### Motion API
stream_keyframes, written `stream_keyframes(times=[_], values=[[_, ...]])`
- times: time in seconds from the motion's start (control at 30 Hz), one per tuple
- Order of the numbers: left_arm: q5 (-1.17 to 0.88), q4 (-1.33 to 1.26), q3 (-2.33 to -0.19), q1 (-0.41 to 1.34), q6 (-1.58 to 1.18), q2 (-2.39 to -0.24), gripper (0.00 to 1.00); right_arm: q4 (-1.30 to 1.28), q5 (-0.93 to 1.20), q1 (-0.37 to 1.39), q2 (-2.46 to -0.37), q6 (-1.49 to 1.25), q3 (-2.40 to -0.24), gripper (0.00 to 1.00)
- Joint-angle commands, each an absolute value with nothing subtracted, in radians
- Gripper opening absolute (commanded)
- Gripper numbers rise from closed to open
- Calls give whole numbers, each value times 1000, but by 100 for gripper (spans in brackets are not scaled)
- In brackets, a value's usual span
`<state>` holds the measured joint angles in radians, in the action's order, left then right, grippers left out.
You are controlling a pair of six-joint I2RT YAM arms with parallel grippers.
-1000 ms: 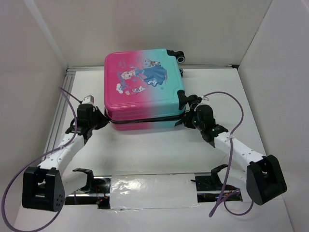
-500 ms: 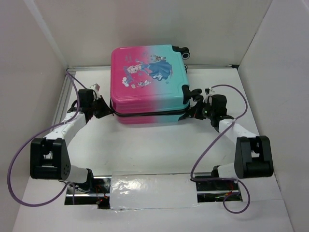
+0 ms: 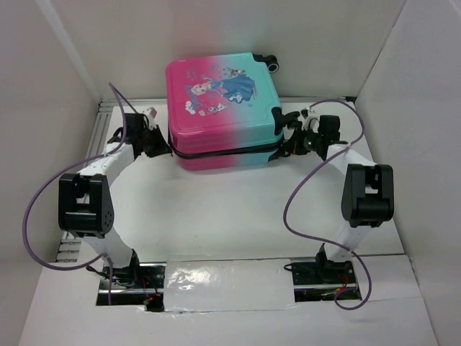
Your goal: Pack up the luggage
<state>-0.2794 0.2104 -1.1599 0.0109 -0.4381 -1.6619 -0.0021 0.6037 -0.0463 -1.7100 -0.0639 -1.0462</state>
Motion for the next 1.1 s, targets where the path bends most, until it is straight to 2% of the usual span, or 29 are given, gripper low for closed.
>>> stream_keyframes(times=[0.0,0.07,0.17,0.27,0.43,0.63,0.77,0.9,1.03,1.07], values=[[-29,187,-1245,-87,-310,-1712,0,-167,493,-210,-1825,167,-1201,0],[-44,187,-1276,-97,-269,-1732,0,-241,713,-276,-1880,186,-1256,0],[-67,207,-1325,-115,-216,-1778,0,-342,869,-340,-2000,210,-1347,0],[-67,218,-1351,-124,-178,-1793,0,-391,792,-341,-2060,187,-1410,0],[-173,196,-1382,-135,-111,-1815,0,-338,652,-299,-2039,129,-1466,0],[-152,304,-1586,-135,-64,-1927,0,-290,375,-241,-2098,-1,-1679,0],[-199,328,-1699,-144,-41,-2005,0,-347,411,-241,-2276,-11,-1901,0],[-230,392,-1845,-144,-32,-2117,0,-308,466,-200,-2365,3,-1992,0],[-232,437,-2031,-144,-57,-2236,0,-278,390,-123,-2453,35,-2127,0],[-232,437,-2046,-144,-67,-2259,0,-269,317,-111,-2470,35,-2191,0]])
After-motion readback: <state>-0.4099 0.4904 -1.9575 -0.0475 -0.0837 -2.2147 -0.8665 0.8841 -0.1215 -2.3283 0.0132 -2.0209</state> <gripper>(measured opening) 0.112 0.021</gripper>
